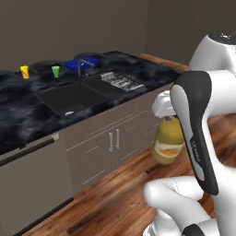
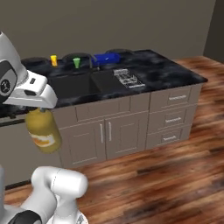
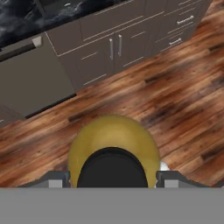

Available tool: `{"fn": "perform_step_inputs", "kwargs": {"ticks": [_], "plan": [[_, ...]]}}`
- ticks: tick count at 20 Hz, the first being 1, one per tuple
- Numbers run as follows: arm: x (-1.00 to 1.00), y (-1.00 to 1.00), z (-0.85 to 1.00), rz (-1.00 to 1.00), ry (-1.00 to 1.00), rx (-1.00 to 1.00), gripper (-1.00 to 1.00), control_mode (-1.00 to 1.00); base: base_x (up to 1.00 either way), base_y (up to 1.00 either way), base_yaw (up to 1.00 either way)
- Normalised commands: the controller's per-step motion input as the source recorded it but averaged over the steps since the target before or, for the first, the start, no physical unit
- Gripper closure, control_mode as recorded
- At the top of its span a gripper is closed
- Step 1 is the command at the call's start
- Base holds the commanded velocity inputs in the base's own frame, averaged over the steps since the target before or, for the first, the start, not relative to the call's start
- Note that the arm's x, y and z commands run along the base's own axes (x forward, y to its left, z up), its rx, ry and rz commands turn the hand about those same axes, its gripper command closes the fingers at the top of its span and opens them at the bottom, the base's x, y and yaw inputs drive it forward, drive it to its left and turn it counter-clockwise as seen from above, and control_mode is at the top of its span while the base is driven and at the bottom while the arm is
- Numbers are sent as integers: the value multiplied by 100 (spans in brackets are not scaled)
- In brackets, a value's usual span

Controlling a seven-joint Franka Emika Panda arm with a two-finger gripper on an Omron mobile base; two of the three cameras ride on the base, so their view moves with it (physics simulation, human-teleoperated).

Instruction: Place the drinks on the dining counter in a tight cluster.

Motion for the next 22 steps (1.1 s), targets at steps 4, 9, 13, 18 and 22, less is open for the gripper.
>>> {"fn": "perform_step_inputs", "kwargs": {"ticks": [4,9,13,18,22], "plan": [[0,0,0,0,0,0,100,100,100,-39,5],[0,0,0,0,0,0,100,100,100,-44,-4],[0,0,0,0,0,0,100,100,81,-90,-5],[0,0,0,0,0,0,100,100,100,-100,3],[0,0,0,0,0,0,100,100,97,-100,24]]}}
